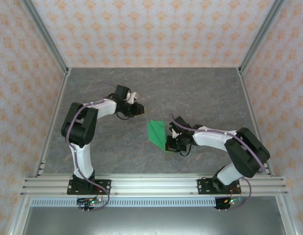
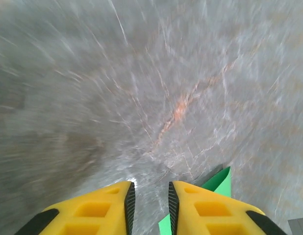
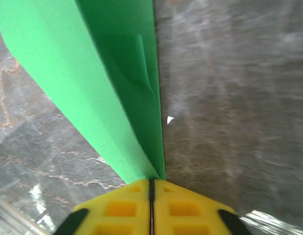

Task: Fold a paper plane with a square sheet of paper (fold left side to right side)
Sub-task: Fourth fold the wing at the center of the table, then turn over the paper at the center of the table.

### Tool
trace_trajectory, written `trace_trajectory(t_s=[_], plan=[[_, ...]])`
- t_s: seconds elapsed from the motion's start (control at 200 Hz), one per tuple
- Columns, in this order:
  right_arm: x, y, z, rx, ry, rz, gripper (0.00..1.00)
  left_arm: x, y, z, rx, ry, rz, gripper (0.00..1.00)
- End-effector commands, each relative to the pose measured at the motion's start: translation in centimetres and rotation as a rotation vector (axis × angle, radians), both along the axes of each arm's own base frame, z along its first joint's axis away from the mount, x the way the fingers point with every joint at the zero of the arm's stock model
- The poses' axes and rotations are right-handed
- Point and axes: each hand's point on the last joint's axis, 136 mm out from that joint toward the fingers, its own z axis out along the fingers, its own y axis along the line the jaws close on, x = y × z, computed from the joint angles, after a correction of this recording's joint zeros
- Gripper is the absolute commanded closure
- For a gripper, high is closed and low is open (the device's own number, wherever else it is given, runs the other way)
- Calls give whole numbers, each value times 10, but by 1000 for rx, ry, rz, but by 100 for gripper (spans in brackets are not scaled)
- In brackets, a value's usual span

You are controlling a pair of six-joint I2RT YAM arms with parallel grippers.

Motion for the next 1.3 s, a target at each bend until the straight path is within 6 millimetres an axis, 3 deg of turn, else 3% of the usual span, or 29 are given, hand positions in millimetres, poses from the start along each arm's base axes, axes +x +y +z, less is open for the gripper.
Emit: trace_trajectory(t_s=[0.0,0.16,0.245,0.325,0.36,0.52,0.691,1.026,1.191,1.291], plan=[[2,-25,3,-104,-75,-25,78,-11,4,36,-6,-83,6,68],[23,-25,42,-56,-253,-56,50,-39,-1,40,-112,-79,69,61],[33,-31,59,-49,-331,-88,38,-56,-16,37,-143,-69,57,60],[40,-35,67,-42,-367,-119,33,-70,-33,34,-149,-64,38,59],[43,-34,80,-10,-406,-135,30,-75,-39,33,-146,-64,31,58],[45,-30,100,62,-461,-151,28,-81,-59,24,-150,-55,22,57],[40,-33,102,84,-468,-159,28,-79,-76,10,-163,-21,2,57],[32,-38,90,72,-443,-160,27,-72,-98,3,-174,-5,-32,58],[31,-36,93,92,-438,-170,16,-70,-108,-4,-180,5,-47,62],[31,-36,96,118,-433,-189,5,-66,-112,2,-204,-11,-44,68]])
